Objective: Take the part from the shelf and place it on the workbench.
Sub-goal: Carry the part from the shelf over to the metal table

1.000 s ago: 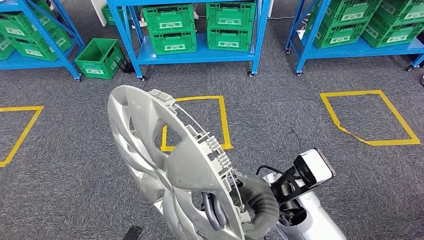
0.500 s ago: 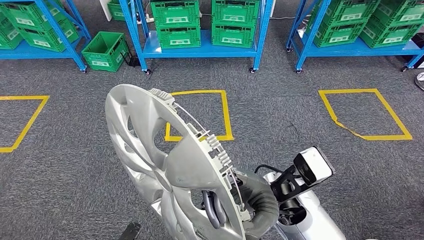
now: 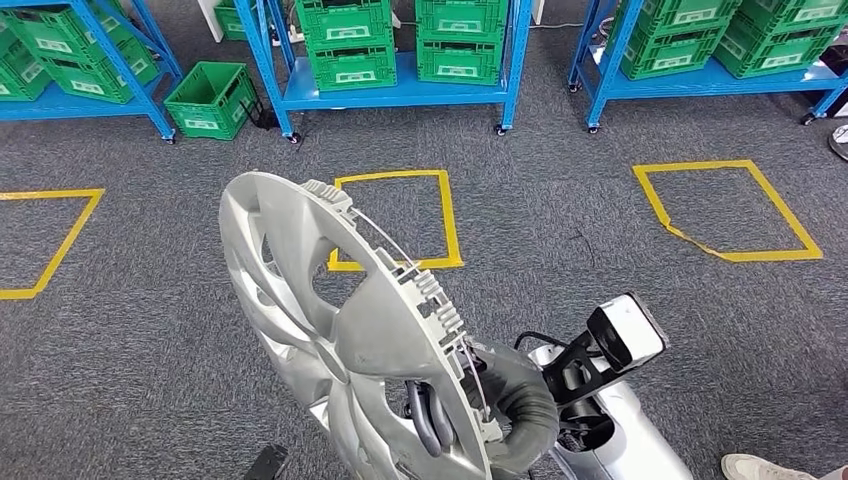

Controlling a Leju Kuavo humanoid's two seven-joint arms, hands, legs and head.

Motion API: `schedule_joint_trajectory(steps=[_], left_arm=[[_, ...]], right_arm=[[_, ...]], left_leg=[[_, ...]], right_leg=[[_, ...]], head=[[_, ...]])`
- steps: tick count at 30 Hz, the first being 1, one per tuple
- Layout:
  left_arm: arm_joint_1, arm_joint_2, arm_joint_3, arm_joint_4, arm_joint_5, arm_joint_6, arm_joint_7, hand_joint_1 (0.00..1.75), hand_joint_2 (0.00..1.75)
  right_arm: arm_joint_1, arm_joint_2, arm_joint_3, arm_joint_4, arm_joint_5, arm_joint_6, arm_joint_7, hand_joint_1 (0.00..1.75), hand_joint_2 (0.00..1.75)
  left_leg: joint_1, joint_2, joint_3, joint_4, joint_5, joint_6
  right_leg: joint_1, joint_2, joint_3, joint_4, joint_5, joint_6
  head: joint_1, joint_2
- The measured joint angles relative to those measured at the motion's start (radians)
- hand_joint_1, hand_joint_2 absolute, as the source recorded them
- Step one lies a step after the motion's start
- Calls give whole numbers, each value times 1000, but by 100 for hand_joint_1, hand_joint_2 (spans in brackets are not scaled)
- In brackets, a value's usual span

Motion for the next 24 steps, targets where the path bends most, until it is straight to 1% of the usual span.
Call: schedule_joint_trajectory(steps=[1, 2, 3, 4, 5, 6, 7, 8, 9, 10, 11, 12, 13, 14, 15, 16, 17, 18, 19, 20, 21, 22, 23, 24], left_arm=[[0, 0, 1, 0, 0, 0, 0, 0, 175], [0, 0, 2, 0, 0, 0, 0, 0, 175], [0, 0, 4, 0, 0, 0, 0, 0, 175], [0, 0, 6, 0, 0, 0, 0, 0, 175], [0, 1, 9, 1, 0, 0, 0, 0, 175], [0, 2, 12, 1, 0, 0, 0, 0, 175], [-1, 4, 13, 1, 0, 0, 0, 0, 175], [-2, 5, 14, 2, 0, 0, 0, 0, 175], [-2, 6, 15, 3, 0, 0, -1, 0, 175], [-2, 6, 15, 4, 0, 1, -1, 0, 175], [-1, 7, 16, 5, 1, 1, -1, 0, 175], [-1, 7, 16, 5, 1, 1, -1, 0, 175], [-1, 7, 16, 5, 1, 1, -1, 0, 175], [-1, 7, 16, 6, 1, 1, -1, 0, 175], [-2, 6, 16, 6, 1, 1, -1, 0, 175], [-1, 5, 16, 6, 1, 2, -2, 0, 175], [0, 3, 16, 6, 1, 4, -3, 0, 175], [2, 0, 16, 6, 1, 6, -3, 0, 175], [3, -3, 16, 6, 1, 8, -4, 0, 175], [5, -6, 16, 6, -1, 10, -4, 0, 175], [5, -9, 16, 7, -3, 11, -4, 0, 175], [6, -10, 16, 7, -6, 12, -4, 0, 175], [6, -11, 16, 8, -9, 12, -3, 0, 175], [6, -11, 16, 9, -12, 13, -3, 0, 175]], right_arm=[[0, 0, 0, 0, 0, 0, 0, 175, 175], [1, 1, 0, 0, 1, 0, 0, 175, 175], [1, 1, 0, 0, 2, 0, 0, 175, 175], [1, 2, 0, 0, 2, 0, 0, 175, 175], [0, 4, 0, 0, 2, 0, 0, 175, 175], [0, 7, 0, 0, 2, 0, 0, 175, 175], [-1, 9, 0, 0, 2, 0, 0, 175, 175], [-2, 10, 0, 0, 2, 0, 0, 175, 175], [-1, 12, 0, 0, 2, 0, 0, 175, 175], [-1, 12, 0, 0, 2, 1, 0, 175, 175], [-1, 13, 0, 0, 2, 1, 0, 175, 175], [-1, 13, 0, 0, 2, 1, 0, 175, 175], [-2, 12, 0, -1, 2, 1, 0, 175, 175], [-3, 12, -1, -1, 2, 1, 0, 175, 175], [-3, 11, -1, -1, 1, 1, 0, 175, 175], [-3, 10, -1, 0, 1, 1, -1, 175, 175], [-1, 8, -1, 0, 1, 1, -1, 175, 175], [1, 6, 0, 0, 2, 1, -1, 175, 175], [1, 4, 0, 0, 2, 1, -1, 175, 175], [1, 2, 0, 0, 2, 1, -1, 175, 175], [1, 1, 0, 0, 2, 1, -1, 175, 175], [1, 0, 0, 0, 2, 1, -1, 175, 175], [1, 0, 0, 0, 3, 1, -1, 175, 175], [2, 1, 0, -1, 3, 0, -2, 175, 175]], left_leg=[[2, 0, -28, 63, -21, -3], [3, 0, -44, 101, -27, -4], [4, 0, -43, 102, -16, -3], [3, 0, -22, 60, 12, 2], [1, 0, 15, -13, 46, 10], [-2, 2, 51, -80, 67, 20], [-7, 3, 81, -137, 77, 30], [-11, 6, 99, -170, 73, 39], [-15, 8, 106, -184, 61, 45], [-17, 9, 113, -196, 56, 52], [-16, 8, 126, -207, 53, 57], [-13, 7, 141, -216, 52, 62], [-10, 5, 157, -222, 51, 65], [-7, 4, 171, -226, 49, 67], [-7, 2, 179, -226, 43, 68], [-7, 1, 187, -226, 36, 68], [-6, -1, 198, -226, 27, 67], [-5, -4, 213, -226, 16, 65], [-4, -6, 229, -225, 5, 61], [-3, -8, 247, -224, -8, 56], [-3, -10, 261, -221, -24, 50], [-5, -11, 273, -216, -41, 44], [-7, -10, 278, -211, -59, 37], [-9, -8, 284, -206, -73, 30]], right_leg=[[1, 0, 0, 0, 0, -1], [3, 0, 0, 1, 0, -1], [4, 0, 2, 1, 0, 0], [5, 0, 7, 1, -2, 1], [6, 0, 12, 0, -4, 2], [8, 0, 17, -2, -7, 4], [9, 0, 20, -5, -10, 7], [9, -1, 23, -9, -11, 12], [10, -2, 25, -8, -7, 20], [10, -2, 29, -7, -2, 28], [10, -3, 29, 2, 0, 35], [10, -4, 21, 24, 1, 39], [10, -4, 0, 60, -3, 38], [10, -4, -34, 114, -10, 36], [9, -3, -80, 180, -23, 35], [9, -3, -129, 239, -43, 33], [7, -3, -170, 276, -69, 32], [5, -4, -198, 282, -89, 35], [3, -4, -208, 254, -94, 39], [0, -5, -207, 201, -75, 48], [-2, -8, -201, 135, -19, 63], [-3, -14, -195, 80, 45, 72], [-3, -17, -188, 46, 102, 72], [-2, -19, -184, 30, 141, 65]], head=[[0, 0], [0, 0], [0, 0], [0, 0], [0, 0], [0, 0], [1, 0], [1, 0], [1, 0], [0, 0], [0, 0], [1, 0], [3, 0], [4, 0], [5, 0], [6, 0], [6, 0], [6, 0], [6, 0], [6, 0], [6, 0], [6, 0], [5, 0], [5, 0]])
